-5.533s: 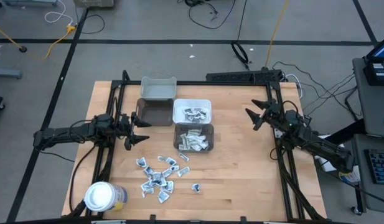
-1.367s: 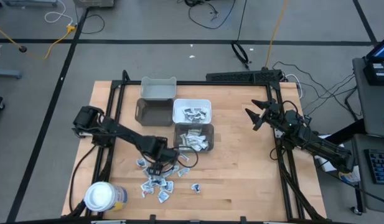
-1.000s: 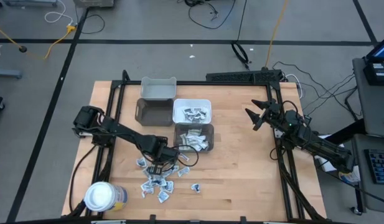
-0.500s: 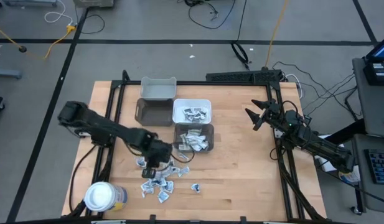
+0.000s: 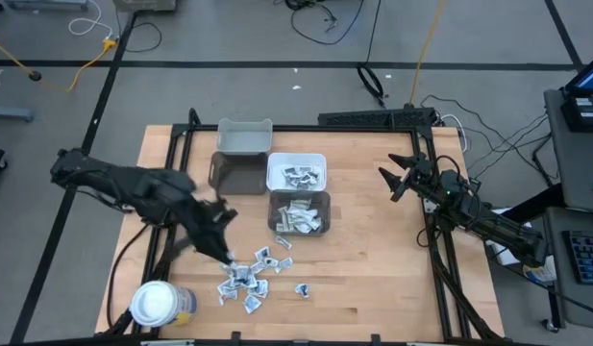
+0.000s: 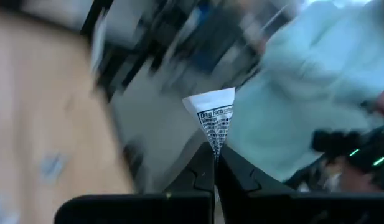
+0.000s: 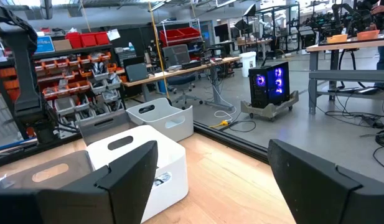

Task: Pick & Place First Aid Supplies
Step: Put the orange ointment pack into the gray bin

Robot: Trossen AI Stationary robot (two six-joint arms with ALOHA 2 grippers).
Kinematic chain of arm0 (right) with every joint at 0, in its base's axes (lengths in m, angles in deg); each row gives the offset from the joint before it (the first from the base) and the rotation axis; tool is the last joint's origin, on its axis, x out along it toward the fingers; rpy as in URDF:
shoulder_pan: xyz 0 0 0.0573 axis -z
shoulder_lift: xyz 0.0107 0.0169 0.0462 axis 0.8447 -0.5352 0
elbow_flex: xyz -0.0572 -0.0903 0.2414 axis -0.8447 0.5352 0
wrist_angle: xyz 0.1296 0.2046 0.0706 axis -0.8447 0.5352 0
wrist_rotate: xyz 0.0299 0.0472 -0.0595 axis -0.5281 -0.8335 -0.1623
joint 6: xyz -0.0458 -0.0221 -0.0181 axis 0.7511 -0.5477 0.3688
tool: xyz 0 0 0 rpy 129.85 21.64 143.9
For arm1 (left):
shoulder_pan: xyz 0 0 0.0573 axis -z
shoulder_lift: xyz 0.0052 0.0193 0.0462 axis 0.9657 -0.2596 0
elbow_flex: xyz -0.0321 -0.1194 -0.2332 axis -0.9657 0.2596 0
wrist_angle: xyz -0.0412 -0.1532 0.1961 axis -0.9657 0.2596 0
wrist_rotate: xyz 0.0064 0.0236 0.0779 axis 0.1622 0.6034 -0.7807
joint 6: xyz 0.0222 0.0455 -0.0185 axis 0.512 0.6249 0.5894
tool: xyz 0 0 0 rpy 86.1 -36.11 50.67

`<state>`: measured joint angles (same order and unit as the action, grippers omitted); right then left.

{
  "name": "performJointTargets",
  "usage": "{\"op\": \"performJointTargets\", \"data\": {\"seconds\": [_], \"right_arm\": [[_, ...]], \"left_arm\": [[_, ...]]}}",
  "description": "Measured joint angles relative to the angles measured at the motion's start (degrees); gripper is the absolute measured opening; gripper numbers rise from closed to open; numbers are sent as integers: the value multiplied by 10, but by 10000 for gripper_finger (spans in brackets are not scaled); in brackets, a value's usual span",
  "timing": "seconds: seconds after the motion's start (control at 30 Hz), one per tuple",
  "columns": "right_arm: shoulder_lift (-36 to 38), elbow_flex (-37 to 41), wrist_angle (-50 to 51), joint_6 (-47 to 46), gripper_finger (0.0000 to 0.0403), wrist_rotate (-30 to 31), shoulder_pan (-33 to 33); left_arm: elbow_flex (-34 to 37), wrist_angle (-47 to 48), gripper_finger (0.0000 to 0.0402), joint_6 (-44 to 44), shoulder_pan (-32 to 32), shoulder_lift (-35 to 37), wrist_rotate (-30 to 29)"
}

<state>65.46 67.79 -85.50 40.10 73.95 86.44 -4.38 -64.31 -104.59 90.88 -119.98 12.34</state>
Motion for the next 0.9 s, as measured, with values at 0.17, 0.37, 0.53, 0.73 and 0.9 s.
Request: {"op": "performJointTargets", "data": {"seconds": [0.17,0.37,0.53,0.73,0.9], "right_arm": [[0,0,0,0,297,0,0],[0,0,0,0,297,0,0],[0,0,0,0,297,0,0],[0,0,0,0,297,0,0],[0,0,0,0,297,0,0]], "left_arm": [[-1,-115,2,-28,0,47,0],[0,-186,1,-64,0,55,6],[0,-146,1,-25,-17,50,-45],[0,8,1,42,-112,46,-203],[0,127,1,114,-162,38,-343]]}}
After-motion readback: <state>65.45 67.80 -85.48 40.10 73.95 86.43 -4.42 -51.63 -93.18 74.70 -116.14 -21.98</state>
